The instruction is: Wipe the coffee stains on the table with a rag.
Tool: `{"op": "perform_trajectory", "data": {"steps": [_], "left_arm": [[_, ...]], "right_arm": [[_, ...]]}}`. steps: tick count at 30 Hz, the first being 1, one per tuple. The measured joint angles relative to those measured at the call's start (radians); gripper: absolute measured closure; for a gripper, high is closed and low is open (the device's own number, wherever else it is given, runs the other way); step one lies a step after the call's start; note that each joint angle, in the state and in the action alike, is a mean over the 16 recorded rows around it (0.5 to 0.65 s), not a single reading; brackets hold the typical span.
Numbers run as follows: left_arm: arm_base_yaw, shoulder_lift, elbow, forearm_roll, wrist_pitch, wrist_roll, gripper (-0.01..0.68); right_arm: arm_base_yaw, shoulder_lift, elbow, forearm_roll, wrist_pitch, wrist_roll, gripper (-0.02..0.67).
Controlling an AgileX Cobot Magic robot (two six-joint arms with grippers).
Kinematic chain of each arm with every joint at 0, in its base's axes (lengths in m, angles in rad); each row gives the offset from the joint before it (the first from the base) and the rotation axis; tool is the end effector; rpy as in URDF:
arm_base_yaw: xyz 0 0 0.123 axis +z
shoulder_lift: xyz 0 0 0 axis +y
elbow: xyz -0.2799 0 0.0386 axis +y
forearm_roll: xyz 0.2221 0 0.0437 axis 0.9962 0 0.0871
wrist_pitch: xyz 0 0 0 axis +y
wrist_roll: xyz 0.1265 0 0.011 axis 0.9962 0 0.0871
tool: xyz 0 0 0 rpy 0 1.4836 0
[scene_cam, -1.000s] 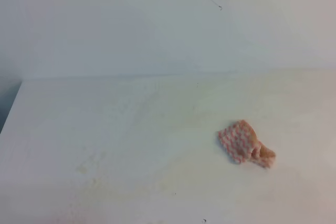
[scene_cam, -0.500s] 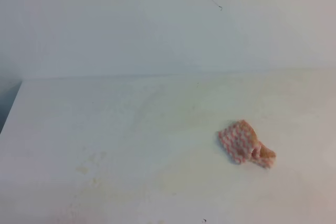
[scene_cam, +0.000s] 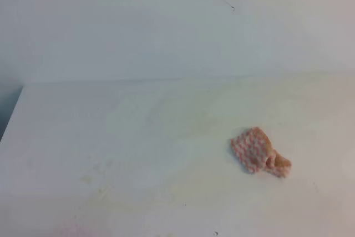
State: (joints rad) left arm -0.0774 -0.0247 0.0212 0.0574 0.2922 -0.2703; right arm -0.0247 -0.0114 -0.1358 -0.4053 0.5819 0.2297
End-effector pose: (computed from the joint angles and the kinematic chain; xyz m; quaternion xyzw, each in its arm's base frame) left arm 0.0655 -0.0030 0.1737 -0.0586 0.7723 -0.0859 0.6267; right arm 0.0503 -0.0288 0.1964 0.0282 0.8049 -0.1286 0.5787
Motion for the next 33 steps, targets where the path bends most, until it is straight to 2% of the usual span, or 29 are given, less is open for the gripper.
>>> {"op": "perform_trajectory", "data": {"steps": [7, 17, 24, 33], "left_arm": [[0.000, 0.000, 0.000, 0.000, 0.000, 0.000, 0.676], [0.000, -0.002, -0.006, 0.000, 0.000, 0.000, 0.676], [0.000, -0.002, -0.004, 0.000, 0.000, 0.000, 0.676], [0.000, -0.002, -0.004, 0.000, 0.000, 0.000, 0.676]], "right_arm": [[0.000, 0.000, 0.002, 0.001, -0.012, 0.000, 0.651], [0.000, 0.000, 0.078, 0.055, -0.161, -0.042, 0.651], [0.000, 0.000, 0.145, 0.190, -0.247, -0.187, 0.651], [0.000, 0.000, 0.162, 0.354, -0.233, -0.388, 0.651]]}}
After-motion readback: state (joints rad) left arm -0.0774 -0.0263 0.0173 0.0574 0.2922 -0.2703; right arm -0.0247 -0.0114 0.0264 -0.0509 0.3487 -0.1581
